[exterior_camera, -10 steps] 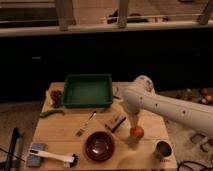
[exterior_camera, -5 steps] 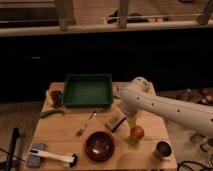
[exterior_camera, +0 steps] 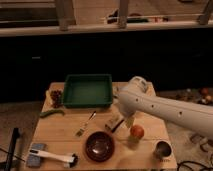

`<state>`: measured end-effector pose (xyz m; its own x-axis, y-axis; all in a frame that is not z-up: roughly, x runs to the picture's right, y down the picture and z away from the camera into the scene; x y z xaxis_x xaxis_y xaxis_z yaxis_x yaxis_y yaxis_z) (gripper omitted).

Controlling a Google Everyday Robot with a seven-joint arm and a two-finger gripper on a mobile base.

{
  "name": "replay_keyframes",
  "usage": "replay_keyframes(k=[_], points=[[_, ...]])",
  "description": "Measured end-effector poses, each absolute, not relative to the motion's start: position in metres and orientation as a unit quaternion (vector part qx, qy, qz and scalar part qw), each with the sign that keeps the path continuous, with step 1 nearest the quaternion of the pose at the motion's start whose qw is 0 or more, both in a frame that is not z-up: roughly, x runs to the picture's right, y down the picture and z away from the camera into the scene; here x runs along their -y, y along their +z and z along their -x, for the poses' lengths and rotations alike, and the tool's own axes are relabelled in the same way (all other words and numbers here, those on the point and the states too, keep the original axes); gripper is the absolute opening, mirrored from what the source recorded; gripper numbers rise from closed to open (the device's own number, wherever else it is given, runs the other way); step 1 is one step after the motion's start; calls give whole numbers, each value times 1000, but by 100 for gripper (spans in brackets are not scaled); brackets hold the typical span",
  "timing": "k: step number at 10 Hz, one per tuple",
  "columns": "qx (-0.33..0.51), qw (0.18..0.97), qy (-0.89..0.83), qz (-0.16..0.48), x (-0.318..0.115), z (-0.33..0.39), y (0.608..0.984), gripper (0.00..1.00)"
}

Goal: Wipe tray with eraser

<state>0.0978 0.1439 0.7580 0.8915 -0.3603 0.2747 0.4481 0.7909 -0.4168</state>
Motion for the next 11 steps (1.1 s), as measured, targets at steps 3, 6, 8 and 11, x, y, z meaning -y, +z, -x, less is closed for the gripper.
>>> replay_keyframes(k=[3,6,8,11], points=[[113,936,-214,255,-150,-87,769,80],[130,931,-207,273,-157,-77,783,80],[137,929,-194,285,-164,-72,793,80],[147,930,-158,297,-180,-70,816,80]])
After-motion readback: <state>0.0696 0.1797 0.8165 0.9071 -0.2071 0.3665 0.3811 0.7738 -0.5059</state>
